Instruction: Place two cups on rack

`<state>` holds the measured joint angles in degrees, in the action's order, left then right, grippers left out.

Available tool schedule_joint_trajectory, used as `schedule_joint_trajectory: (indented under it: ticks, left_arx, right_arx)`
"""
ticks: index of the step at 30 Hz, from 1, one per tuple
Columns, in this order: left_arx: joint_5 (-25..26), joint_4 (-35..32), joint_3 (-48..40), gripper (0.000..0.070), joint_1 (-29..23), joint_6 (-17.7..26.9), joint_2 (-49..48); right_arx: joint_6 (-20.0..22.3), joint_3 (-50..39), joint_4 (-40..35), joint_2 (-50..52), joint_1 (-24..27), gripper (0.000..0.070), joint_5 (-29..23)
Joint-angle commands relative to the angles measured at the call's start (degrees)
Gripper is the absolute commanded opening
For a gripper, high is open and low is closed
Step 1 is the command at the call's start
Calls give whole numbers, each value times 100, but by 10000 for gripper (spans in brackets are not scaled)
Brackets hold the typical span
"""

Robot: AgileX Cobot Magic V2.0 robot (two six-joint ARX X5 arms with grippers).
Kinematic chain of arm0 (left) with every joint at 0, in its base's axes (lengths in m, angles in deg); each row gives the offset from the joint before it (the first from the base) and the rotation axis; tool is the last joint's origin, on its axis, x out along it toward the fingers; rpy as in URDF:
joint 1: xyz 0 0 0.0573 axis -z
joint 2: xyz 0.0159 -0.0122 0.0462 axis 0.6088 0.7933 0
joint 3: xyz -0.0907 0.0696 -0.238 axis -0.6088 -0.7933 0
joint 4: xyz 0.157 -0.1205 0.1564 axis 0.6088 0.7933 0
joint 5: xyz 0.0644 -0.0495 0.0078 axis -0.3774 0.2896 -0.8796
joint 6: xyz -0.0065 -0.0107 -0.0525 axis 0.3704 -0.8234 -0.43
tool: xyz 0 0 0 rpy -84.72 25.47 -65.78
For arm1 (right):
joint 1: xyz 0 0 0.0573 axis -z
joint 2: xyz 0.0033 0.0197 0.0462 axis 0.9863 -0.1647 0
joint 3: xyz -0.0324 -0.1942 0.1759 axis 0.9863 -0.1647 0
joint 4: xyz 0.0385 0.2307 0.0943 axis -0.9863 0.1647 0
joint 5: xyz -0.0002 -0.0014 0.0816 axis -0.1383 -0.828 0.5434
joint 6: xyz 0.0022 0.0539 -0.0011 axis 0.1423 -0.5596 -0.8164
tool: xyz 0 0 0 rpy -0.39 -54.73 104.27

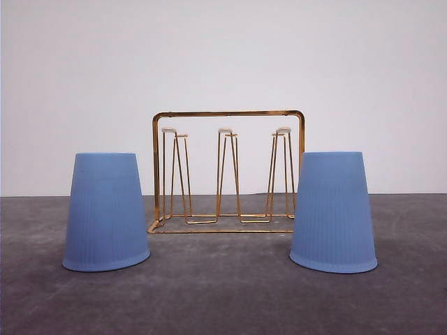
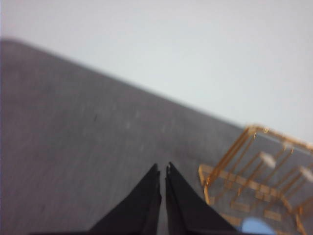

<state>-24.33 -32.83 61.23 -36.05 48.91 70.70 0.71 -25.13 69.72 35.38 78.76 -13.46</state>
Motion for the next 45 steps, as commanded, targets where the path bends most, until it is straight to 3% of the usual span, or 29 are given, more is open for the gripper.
schedule_joint_trajectory:
  ticks: [1,4,7,14,17,24,29,30,31,33,35,40,45]
  left_arx:
    - [68,474,376,4,-4,-37,251]
    - [367,1277,905,4,-4,70,748]
    - [758,1916,1308,4,-4,458,1289]
    - [1772,2297,1823,4,28,1383,2480]
    - [1767,2215,1955,4,357,1641,2806]
    - [1289,2059,2223,4,1658,2949,3159]
    - [1235,2026,2328,4,2024,3659,3220]
    - [1252,2017,2328,38,2043,3675,3220]
    - [1284,2012,2328,119,2054,3677,3220]
    - [1346,2014,2328,364,2059,3666,3221]
    - [1357,2008,2328,527,2061,3601,3222]
    - [1410,1790,2328,504,2083,2850,3382]
    - [1397,1517,2328,505,2203,2539,3997]
  right_arx:
    - [149,328,330,-245,2,7,11]
    - [444,805,881,-730,2,6,199]
    - [912,1063,1240,-1208,2,7,739]
    - [1241,1106,1392,-2154,2,7,2034]
    - [1554,1106,1380,-2398,-79,7,2093]
    - [2085,1106,1264,-2458,-622,7,1896]
    - [2407,1106,1261,-2448,-947,12,1893]
    - [2430,1106,1260,-2448,-984,64,1891]
    - [2460,1106,1258,-2448,-1006,143,1877]
    - [2497,1106,1243,-2448,-1021,350,1799]
    - [2496,1106,1220,-2446,-1023,476,1731]
    - [2487,1106,1215,-2444,-1023,477,1698]
    - [2487,1106,1203,-2444,-1023,477,1690]
